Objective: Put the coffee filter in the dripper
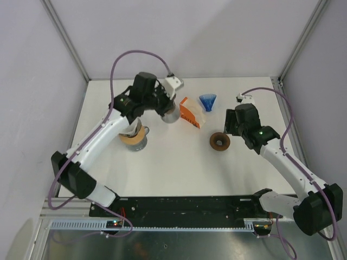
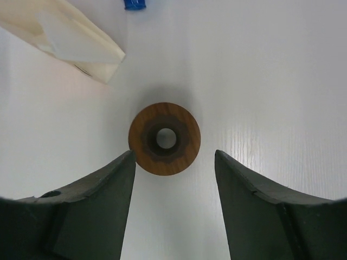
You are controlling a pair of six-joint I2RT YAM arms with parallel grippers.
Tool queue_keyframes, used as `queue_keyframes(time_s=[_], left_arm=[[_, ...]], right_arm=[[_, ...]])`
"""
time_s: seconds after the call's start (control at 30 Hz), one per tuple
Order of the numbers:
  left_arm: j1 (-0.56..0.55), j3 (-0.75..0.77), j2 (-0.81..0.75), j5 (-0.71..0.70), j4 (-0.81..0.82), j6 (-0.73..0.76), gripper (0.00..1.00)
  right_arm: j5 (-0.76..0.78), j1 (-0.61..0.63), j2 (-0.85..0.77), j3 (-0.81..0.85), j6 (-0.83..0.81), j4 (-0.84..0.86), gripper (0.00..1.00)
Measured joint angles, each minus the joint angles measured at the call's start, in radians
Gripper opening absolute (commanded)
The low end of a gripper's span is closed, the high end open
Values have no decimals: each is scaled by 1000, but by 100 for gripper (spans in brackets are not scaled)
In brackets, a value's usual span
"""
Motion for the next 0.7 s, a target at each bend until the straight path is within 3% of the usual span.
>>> queue_keyframes(time_s=[0.13, 0.3, 0.4, 0.7], left_arm=[[-108, -145, -97, 34, -6, 37, 0], [-235, -301, -95, 36, -28, 80, 0], [-295, -364, -84, 39, -39, 102, 0], [-340, -515, -84, 72, 98, 140, 0]], right_arm=[[-19, -16, 42, -20, 6, 7, 68], [-34, -19, 99, -38, 10, 28, 71], [-39, -20, 126, -53, 11, 42, 79], [-75, -55, 207, -98, 19, 77, 77]])
